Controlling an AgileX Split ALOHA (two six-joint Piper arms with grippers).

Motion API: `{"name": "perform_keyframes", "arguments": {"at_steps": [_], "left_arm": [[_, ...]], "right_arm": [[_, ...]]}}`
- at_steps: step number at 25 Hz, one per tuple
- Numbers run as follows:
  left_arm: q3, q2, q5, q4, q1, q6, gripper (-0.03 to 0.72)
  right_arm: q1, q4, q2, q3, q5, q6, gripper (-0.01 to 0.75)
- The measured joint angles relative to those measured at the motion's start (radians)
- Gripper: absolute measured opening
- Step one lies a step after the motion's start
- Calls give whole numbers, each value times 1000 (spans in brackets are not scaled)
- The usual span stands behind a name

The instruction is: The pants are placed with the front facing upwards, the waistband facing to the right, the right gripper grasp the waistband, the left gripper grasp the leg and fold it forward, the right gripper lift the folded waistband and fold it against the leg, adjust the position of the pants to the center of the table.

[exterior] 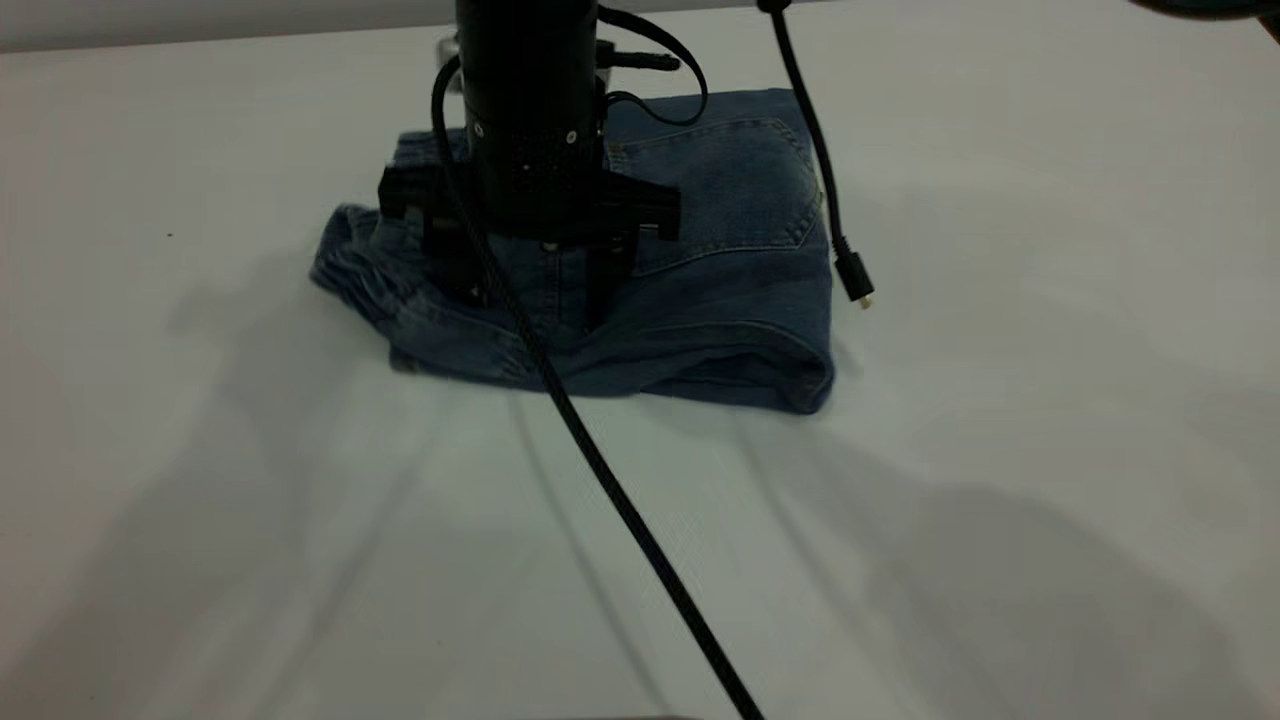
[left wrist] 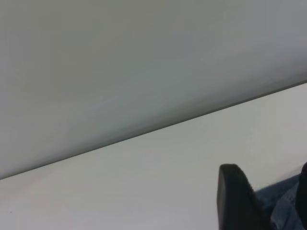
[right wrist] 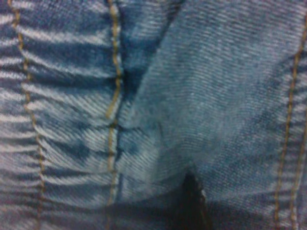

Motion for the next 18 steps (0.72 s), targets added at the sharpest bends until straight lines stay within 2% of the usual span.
{"name": "perform_keyframes", "arguments": {"at_steps": [3,11,18], "left_arm": [[0,0,1,0,0,0,282],[0,-6,1,1,0,1,282],[0,-168,14,4,0,8,282]], "right_arm": [[10,-23,0,-1,50,-78,470],[34,-50,-20,-4,85,-217,470],[43,-23,-234,-4,110,-395,467]]}}
